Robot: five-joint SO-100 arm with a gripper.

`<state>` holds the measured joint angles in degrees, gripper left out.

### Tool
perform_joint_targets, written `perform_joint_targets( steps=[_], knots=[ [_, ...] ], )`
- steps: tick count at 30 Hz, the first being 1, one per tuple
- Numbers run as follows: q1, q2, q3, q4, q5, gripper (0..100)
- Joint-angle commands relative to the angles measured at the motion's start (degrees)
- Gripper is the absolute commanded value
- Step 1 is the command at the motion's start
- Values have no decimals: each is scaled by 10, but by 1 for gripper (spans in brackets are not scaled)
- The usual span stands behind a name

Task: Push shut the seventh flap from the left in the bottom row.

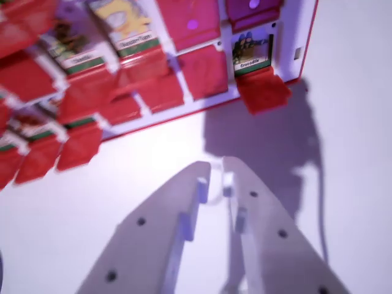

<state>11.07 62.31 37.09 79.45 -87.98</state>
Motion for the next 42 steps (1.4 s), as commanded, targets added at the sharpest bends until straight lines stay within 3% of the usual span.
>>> perform_joint_targets(
  steps=[1, 19, 42],
  knots=[
    [-15, 153, 25, 5, -9, 2],
    [-68, 479, 279, 17, -18, 2],
    [-78, 733, 480, 29, -25, 2]
  ],
)
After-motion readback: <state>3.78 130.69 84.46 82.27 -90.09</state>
